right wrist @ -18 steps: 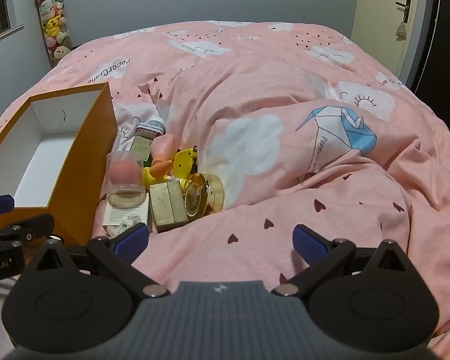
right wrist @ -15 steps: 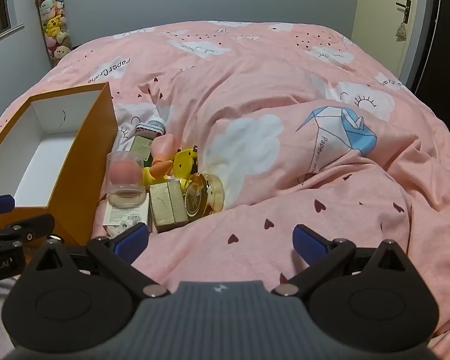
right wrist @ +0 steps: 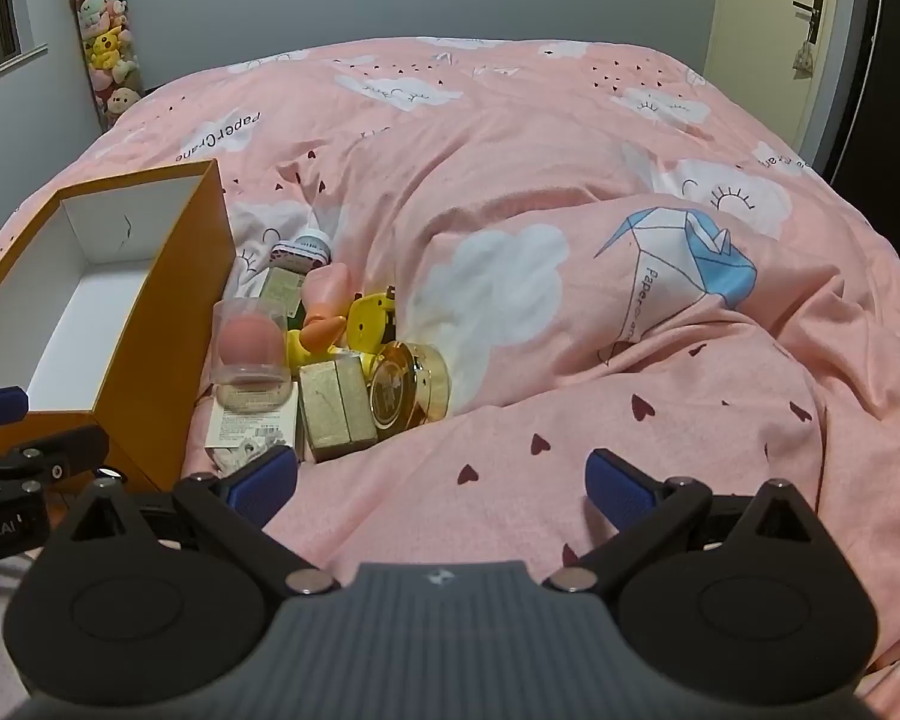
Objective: Organize rigid objects
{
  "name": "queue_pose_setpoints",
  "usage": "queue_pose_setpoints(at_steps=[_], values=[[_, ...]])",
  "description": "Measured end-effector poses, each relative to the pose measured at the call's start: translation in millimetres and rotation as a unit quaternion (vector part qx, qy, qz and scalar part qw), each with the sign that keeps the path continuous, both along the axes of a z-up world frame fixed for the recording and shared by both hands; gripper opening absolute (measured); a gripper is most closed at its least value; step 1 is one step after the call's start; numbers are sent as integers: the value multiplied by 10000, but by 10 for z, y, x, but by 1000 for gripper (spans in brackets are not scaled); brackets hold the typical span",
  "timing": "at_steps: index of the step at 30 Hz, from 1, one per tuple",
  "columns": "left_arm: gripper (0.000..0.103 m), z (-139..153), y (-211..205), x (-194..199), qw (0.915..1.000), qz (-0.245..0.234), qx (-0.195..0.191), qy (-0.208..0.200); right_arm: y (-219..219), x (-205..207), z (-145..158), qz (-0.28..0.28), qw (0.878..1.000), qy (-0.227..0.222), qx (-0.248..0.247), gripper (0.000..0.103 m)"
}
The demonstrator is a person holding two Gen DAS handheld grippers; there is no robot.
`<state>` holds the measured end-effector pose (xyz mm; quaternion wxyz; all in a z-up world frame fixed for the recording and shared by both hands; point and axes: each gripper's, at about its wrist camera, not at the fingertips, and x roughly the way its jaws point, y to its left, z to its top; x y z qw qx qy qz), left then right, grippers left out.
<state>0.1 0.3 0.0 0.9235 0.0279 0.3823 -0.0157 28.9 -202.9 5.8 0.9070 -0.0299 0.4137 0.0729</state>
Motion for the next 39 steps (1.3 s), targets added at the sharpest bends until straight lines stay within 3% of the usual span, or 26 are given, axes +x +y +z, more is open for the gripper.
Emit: queue_pose_setpoints(at_steps=[39], values=[[86, -5, -25, 26, 10000, -2, 11, -24, 28, 14, 5, 56, 9999, 84, -54, 100]])
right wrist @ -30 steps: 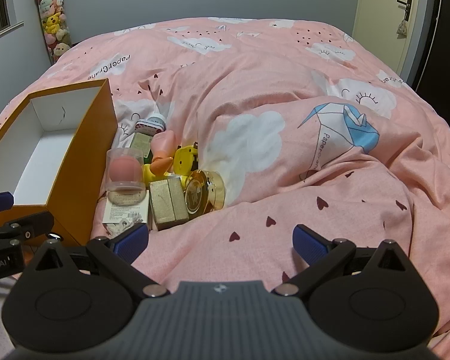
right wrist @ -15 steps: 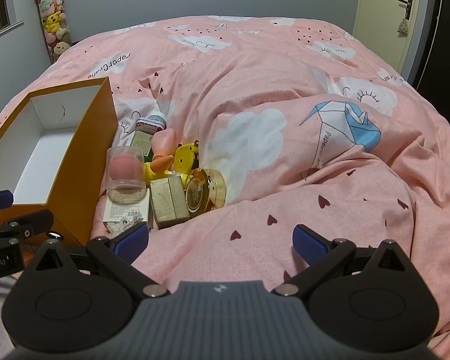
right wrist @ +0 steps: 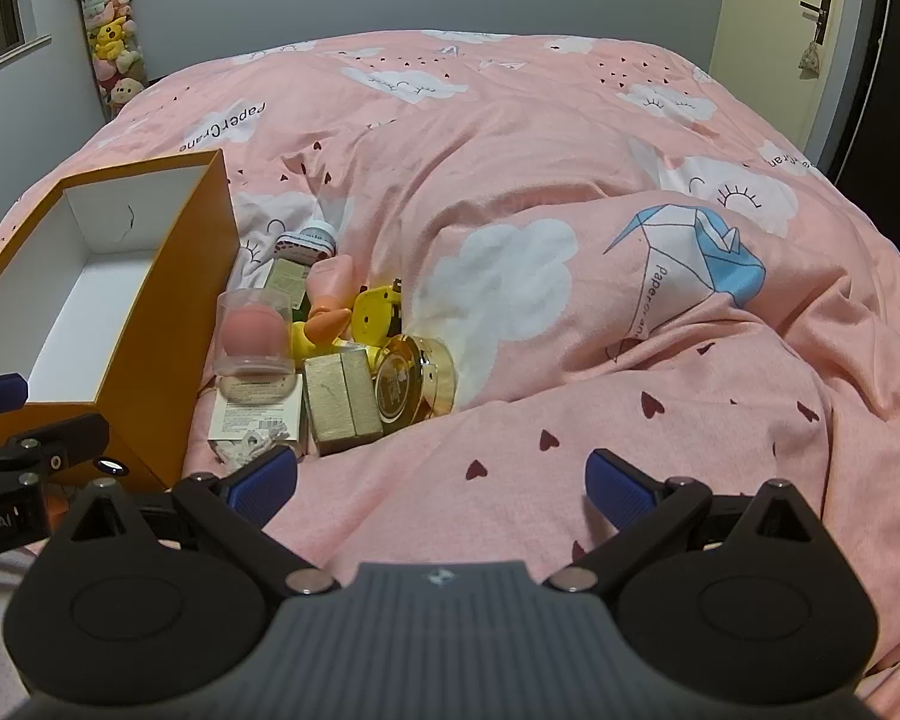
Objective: Organize rigid objects
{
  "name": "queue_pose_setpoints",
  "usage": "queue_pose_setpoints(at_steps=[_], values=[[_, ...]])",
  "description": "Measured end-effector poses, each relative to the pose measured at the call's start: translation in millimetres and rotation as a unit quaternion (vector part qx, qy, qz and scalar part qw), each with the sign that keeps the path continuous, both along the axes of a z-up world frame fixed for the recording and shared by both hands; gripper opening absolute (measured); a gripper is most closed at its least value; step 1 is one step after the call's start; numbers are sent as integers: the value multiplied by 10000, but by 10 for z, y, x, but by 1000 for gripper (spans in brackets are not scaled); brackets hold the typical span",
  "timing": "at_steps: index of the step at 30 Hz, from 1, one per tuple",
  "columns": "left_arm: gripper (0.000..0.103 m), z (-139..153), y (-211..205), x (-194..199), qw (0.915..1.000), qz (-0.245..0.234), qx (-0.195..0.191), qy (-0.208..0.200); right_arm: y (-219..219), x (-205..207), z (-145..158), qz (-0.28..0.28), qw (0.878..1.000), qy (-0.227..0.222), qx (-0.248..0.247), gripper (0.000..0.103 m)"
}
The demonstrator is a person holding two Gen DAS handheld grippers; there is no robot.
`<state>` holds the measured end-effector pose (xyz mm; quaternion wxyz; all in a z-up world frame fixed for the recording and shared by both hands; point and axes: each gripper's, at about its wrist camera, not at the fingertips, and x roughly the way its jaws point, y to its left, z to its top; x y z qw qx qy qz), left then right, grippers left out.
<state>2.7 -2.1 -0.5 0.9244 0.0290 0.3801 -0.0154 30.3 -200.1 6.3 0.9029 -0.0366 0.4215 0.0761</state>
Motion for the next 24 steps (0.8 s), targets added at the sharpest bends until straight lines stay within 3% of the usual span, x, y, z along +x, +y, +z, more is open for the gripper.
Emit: queue_pose_setpoints(at_steps=[24], values=[[86, 35, -14, -14, 10000, -6, 6, 11, -6, 9, -3, 9, 10000, 27, 25, 100]])
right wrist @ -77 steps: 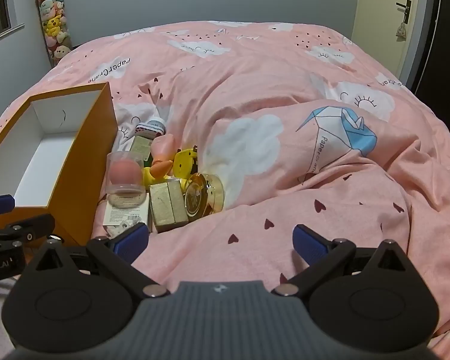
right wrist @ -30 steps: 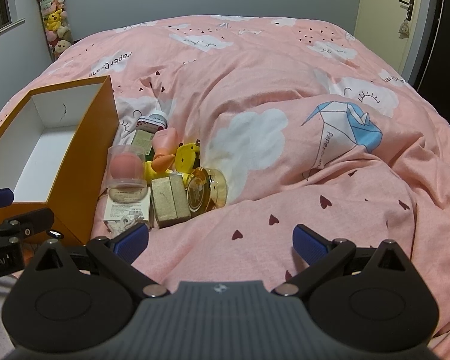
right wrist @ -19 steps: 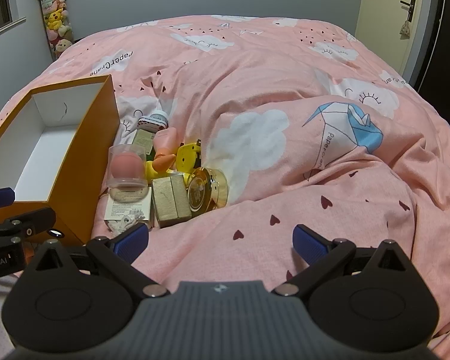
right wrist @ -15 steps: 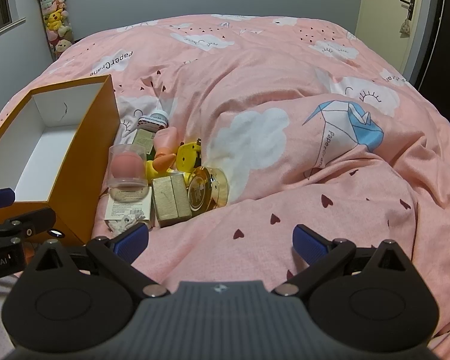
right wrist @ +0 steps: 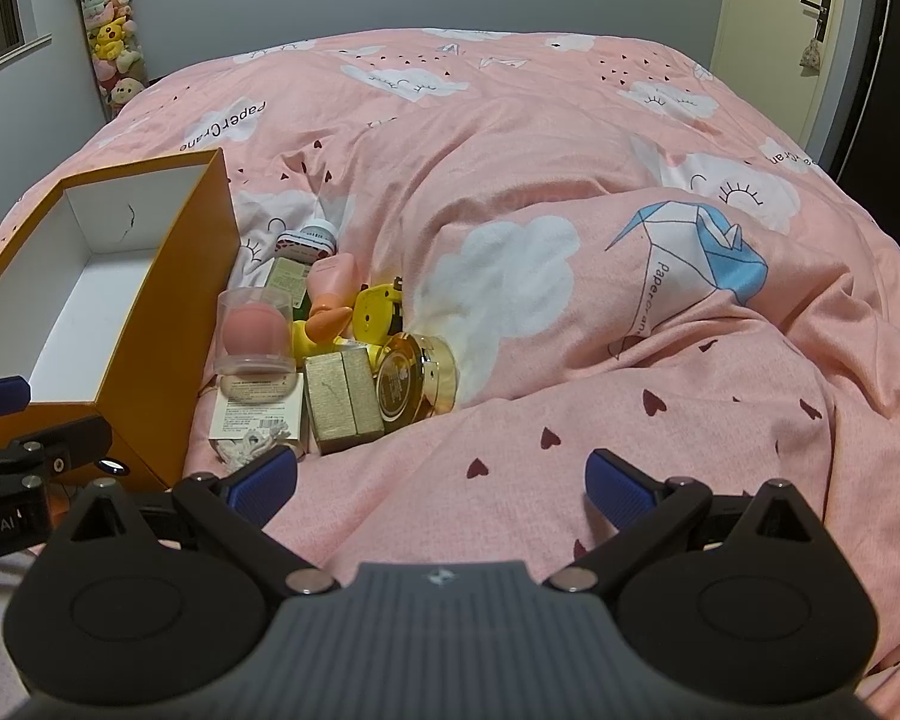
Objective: Organize rigid objects
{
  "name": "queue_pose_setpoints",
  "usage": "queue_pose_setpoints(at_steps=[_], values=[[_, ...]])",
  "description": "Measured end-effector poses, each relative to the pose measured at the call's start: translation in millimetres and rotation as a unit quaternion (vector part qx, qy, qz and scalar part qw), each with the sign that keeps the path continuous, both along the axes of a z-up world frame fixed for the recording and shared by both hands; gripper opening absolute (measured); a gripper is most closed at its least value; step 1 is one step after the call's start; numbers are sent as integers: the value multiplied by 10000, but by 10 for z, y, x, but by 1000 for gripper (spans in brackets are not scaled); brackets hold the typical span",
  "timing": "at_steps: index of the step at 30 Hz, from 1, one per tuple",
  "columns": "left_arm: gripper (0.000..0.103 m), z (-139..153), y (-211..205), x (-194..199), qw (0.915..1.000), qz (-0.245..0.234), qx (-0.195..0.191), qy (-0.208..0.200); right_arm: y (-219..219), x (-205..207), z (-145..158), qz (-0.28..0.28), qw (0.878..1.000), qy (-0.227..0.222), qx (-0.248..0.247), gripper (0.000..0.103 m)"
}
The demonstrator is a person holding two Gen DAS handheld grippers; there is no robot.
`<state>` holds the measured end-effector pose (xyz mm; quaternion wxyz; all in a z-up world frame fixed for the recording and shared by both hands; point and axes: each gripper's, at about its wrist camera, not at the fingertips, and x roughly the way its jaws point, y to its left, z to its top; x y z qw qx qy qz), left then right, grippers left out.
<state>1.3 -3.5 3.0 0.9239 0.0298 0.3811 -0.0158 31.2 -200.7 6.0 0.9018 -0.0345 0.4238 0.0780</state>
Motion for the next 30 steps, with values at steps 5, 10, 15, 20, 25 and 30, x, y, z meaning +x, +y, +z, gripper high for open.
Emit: queue_pose_setpoints(at_steps=[5, 10, 15, 20, 25, 30], values=[[86, -5, 3, -7, 10000, 2, -1, -3, 1, 2, -1, -5, 10000, 8, 3, 100], [86, -7, -1, -7, 10000, 3, 13, 7, 1, 3, 0, -3, 10000, 6, -1, 100], [86, -7, -2, -9, 10000, 3, 5, 12, -1, 5, -8, 6, 10000, 12, -12, 100], [82, -67, -13, -10, 9999, -107, -95, 32, 4, 10, -10, 42, 10000, 22, -7, 100], [71, -31, -61, 14, 9988, -479, 25, -37, 14, 69, -10, 218, 9996, 146, 39, 100], [60, 46, -62, 168, 9950, -986, -167, 68, 43, 163, 27, 474, 9987, 160, 82, 96]])
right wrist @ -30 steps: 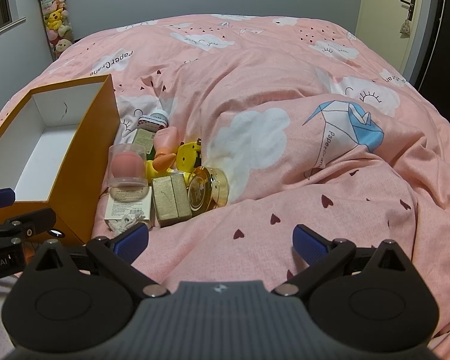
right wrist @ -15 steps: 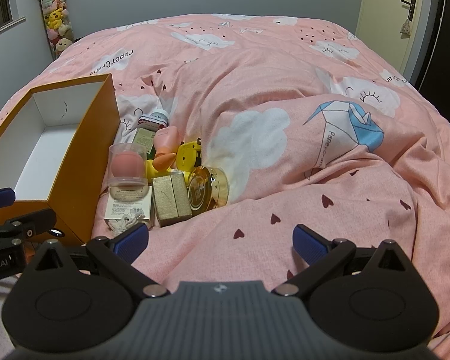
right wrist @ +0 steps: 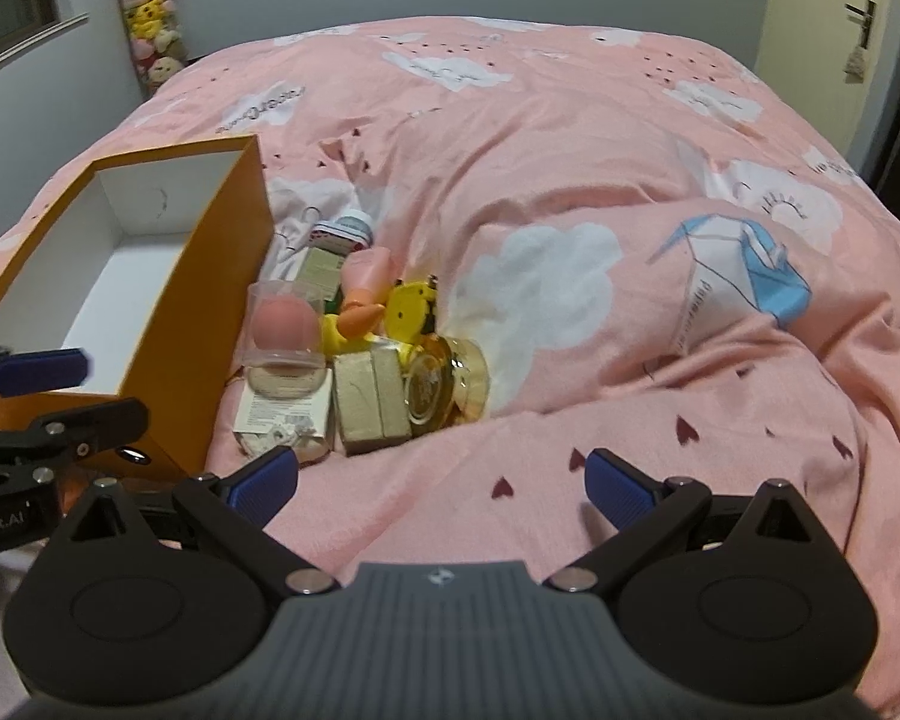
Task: Organize rigid objects
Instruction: 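Grasp the gold cube box with the left tool while the right tool grasps the gold round tin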
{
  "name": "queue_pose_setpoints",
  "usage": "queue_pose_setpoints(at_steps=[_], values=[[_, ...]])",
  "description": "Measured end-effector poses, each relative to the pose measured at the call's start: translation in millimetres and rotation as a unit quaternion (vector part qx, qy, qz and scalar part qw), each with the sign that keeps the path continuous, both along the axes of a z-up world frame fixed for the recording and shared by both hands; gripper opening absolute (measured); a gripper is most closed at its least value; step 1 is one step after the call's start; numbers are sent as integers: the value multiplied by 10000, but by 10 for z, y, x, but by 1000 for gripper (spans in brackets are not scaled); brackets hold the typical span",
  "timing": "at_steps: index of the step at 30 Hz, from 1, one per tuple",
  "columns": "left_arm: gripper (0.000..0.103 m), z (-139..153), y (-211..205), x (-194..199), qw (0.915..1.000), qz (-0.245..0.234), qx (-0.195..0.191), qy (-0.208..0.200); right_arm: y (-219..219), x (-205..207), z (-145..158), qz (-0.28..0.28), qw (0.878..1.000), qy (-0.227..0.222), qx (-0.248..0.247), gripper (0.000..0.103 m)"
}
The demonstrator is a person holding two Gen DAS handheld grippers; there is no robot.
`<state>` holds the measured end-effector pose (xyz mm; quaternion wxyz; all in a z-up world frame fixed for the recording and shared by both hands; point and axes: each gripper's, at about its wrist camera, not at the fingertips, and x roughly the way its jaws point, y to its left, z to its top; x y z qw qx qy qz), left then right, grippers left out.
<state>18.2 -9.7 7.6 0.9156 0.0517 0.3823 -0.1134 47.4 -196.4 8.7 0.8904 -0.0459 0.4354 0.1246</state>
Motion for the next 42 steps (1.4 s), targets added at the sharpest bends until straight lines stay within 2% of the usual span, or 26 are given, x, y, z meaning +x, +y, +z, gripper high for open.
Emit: queue_pose_setpoints(at_steps=[2, 6, 7, 8, 9, 12, 14, 19, 22, 30, 32, 33, 36, 38, 42], values=[[57, 24, -27, 92, 9997, -221, -78, 119, 8, 62, 9, 28, 10000, 9, -10, 76], [50, 23, -121, 337, 9967, -521, -405, 473, 27, 237, 4, 162, 9996, -33, -207, 59], [49, 3, -151, 405, 9957, -529, -494, 572, 33, 290, -1, 234, 9994, -53, -254, 47], [49, -24, -179, 475, 9950, -487, -554, 671, 24, 347, -11, 299, 9992, -32, -265, 39], [49, -53, -205, 545, 9942, -428, -603, 783, 18, 403, -29, 354, 9991, 5, -254, 37], [49, -166, -280, 768, 9897, -234, -775, 1177, -24, 598, -133, 551, 9980, 267, -132, 37], [54, -237, -315, 901, 9869, -158, -815, 1384, -71, 714, -226, 596, 9970, 501, 2, 34], [67, -461, -398, 1204, 9795, 270, -696, 1869, -166, 952, -471, 675, 9944, 802, 133, 33], [68, -596, -452, 1311, 9749, 490, -540, 2102, -192, 1028, -579, 775, 9933, 836, 173, 29], [69, -785, -474, 1480, 9624, 1121, -684, 2376, -307, 1173, -749, 839, 9878, 1113, 697, 25], [77, -804, -496, 1514, 9604, 1172, -787, 2403, -361, 1188, -767, 822, 9858, 1183, 859, 29], [78, -811, -524, 1528, 9599, 1149, -806, 2426, -373, 1186, -767, 854, 9845, 1202, 950, 31], [77, -841, -611, 1546, 9630, 1139, -667, 2351, -342, 1172, -764, 913, 9846, 1171, 924, 33], [68, -874, -597, 1545, 9628, 1201, -596, 2346, -322, 1180, -781, 916, 9850, 1169, 876, 33], [64, -892, -477, 1508, 9582, 1217, -829, 2453, -295, 1194, -804, 975, 9843, 1195, 854, 33]])
